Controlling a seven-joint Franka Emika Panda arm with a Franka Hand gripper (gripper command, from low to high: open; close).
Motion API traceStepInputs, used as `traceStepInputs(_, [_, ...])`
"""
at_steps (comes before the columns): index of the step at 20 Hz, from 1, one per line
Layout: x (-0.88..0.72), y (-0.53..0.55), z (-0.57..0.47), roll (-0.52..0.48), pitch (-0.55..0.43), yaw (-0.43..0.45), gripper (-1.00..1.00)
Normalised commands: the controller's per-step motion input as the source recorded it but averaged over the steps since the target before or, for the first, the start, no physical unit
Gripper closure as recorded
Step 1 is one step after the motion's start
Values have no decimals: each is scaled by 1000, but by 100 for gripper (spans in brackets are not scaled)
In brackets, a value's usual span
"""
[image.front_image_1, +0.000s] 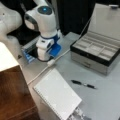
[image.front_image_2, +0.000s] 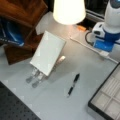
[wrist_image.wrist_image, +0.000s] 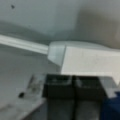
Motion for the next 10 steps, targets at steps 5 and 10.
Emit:
traceStepInputs(5, [-807, 67, -503, 60, -576, -118, 100])
traceStepInputs(10, [-852, 7, -511, 103, -583, -136, 100])
